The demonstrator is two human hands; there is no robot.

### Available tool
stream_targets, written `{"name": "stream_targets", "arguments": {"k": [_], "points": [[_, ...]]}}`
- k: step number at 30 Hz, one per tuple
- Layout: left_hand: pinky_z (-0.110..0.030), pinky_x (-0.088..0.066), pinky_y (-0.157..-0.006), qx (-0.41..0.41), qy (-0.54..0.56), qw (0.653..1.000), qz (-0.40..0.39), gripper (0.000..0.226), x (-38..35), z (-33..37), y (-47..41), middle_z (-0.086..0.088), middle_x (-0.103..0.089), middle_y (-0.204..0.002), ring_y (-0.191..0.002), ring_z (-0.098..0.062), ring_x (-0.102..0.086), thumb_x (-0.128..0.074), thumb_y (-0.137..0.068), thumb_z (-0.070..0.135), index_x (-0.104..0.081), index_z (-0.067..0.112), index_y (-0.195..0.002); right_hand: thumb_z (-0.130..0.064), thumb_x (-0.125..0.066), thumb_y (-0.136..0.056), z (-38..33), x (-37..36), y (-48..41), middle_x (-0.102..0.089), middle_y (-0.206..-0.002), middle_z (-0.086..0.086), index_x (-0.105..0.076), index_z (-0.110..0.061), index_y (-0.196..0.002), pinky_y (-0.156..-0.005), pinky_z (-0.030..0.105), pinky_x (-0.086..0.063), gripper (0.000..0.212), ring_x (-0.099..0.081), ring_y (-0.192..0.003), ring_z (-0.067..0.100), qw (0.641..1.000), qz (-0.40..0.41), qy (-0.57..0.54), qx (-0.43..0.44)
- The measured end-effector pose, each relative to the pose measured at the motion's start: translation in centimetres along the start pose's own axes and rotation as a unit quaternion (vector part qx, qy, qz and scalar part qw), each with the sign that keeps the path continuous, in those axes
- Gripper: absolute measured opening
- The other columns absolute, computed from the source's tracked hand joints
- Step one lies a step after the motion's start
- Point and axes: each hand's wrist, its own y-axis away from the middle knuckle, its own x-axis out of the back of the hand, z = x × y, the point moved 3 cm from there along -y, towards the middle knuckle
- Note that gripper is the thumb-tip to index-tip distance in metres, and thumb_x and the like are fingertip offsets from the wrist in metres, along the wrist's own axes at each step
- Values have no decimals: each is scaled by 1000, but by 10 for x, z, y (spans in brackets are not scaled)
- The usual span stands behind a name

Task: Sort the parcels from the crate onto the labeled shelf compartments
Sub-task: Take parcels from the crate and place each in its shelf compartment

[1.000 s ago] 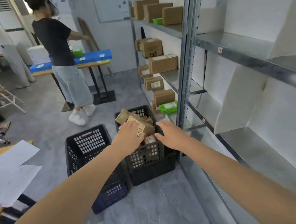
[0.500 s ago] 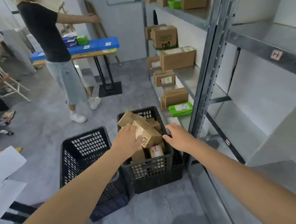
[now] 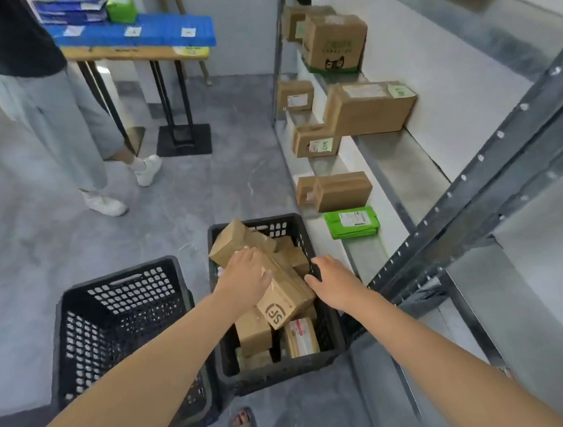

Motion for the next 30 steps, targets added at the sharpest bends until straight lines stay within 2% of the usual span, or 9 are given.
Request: {"name": "stream_targets", "arguments": {"k": [5,9,13,19,22,24,27,30], "points": [[-36,-35,-108,23,23,999,-24,37,-11,-20,-51,-11,-51,-131,-125,-25,-44,-41,-102,29,-47,6,-131,-40,-45,-102,12,-9,-59,-42,-148,7,-37,-13,-149,-111,40,-38,54,-41,-136,26,999,-31,1,-21],[-35,-35,-106,57,29,995,-71,40,-42,-30,-74,-9,-50,-135,-125,-25,-46,-41,-103,32,-46,8,-134,-38,-45,-103,27,-12,-106,-37,-152,5,-34,-14,-151,-113,38,-35,55,-39,-139,24,997,-61,-34,-43],[-33,-45,-93,131,85,983,-96,40,-75,-40,-98,-10,-54,-128,-115,-23,-52,-42,-103,32,-48,6,-132,-37,-46,-103,47,-27,-160,-38,-152,4,-35,-14,-150,-112,39,-37,53,-41,-137,23,991,-89,-85,-60],[-25,-42,-67,259,173,941,-132,32,-135,-41,-127,-8,-53,-120,-95,-18,-54,-43,-102,29,-48,6,-124,-39,-44,-104,83,-75,-226,-37,-153,5,-31,-15,-152,-107,36,-38,56,-43,-136,25,975,-179,-109,-74],[-35,-49,-77,341,211,909,-115,24,-157,-34,-144,-14,-51,-113,-103,-29,-57,-47,-101,24,-49,3,-113,-37,-43,-104,99,-100,-251,-40,-151,8,-31,-13,-152,-105,36,-39,55,-44,-135,26,962,-224,-129,-91],[-39,-51,-81,391,234,885,-95,23,-167,-27,-152,-10,-47,-106,-101,-29,-56,-49,-100,27,-43,6,-104,-38,-43,-104,108,-115,-264,-39,-153,10,-28,-11,-152,-109,38,-38,57,-42,-138,27,953,-250,-135,-105],[-32,-46,-69,449,275,849,-51,24,-179,-25,-157,-7,-44,-108,-96,-24,-54,-55,-97,26,-41,9,-105,-38,-41,-105,117,-132,-277,-36,-155,11,-25,-10,-154,-111,40,-35,58,-39,-140,29,944,-276,-132,-123],[-29,-46,-63,477,292,828,-28,19,-188,-36,-155,-4,-48,-107,-91,-22,-57,-57,-94,22,-42,14,-103,-45,-44,-102,121,-147,-283,-37,-153,9,-28,-14,-153,-111,43,-39,62,-44,-136,29,930,-305,-157,-130]]}}
